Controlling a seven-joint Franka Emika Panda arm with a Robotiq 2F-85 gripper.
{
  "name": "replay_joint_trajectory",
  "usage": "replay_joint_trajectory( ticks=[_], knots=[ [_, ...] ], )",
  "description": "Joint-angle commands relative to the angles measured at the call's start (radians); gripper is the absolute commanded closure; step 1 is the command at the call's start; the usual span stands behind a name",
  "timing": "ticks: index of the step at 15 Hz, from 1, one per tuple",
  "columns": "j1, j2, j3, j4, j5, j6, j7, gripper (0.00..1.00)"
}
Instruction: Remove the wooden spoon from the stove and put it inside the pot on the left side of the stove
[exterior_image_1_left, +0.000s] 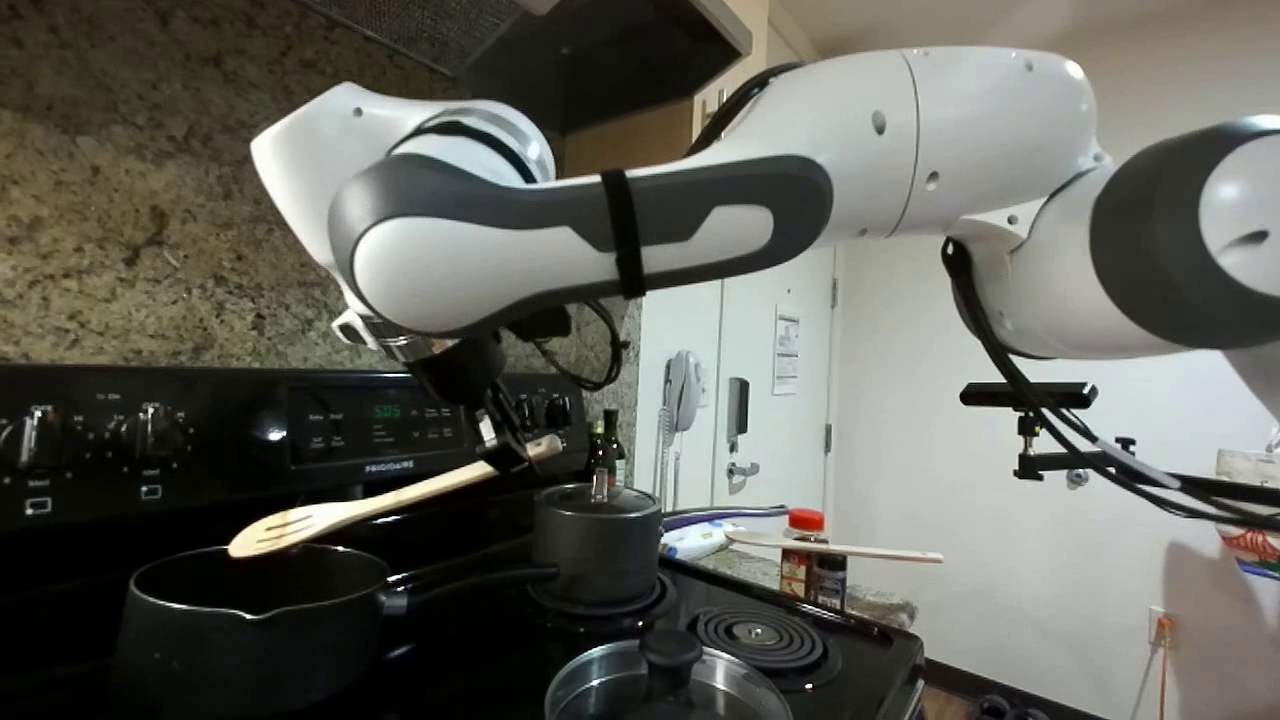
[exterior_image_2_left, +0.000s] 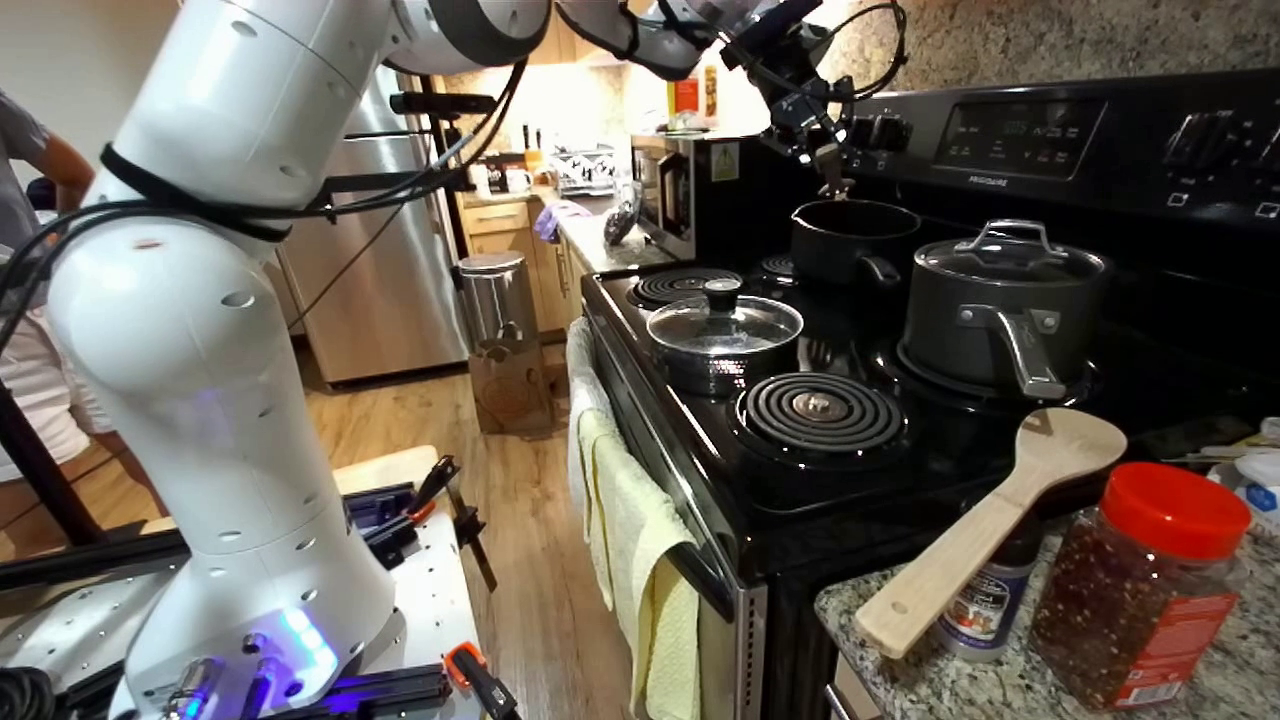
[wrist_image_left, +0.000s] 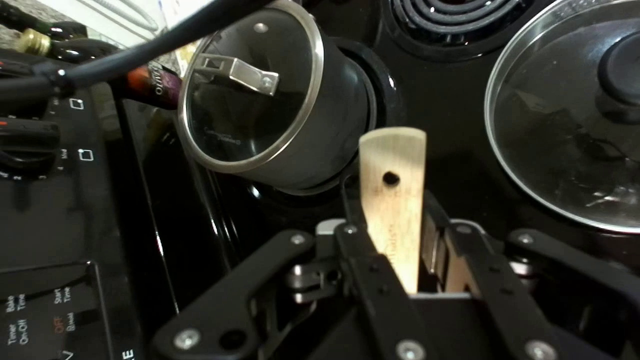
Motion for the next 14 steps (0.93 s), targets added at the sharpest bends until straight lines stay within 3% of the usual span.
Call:
replay_joint_trajectory(
  ticks=[1,7,14],
  knots=[
    [0.057,0.108,-0.032,0.121,-0.101,-0.008,0.037,0.87],
    [0.116,0.263,-0.067,0.250,-0.202,0.014,0.047,0.87],
    [0.064,0.313,-0.036,0.379,-0.142,0.003,-0.171,0.87]
  ],
)
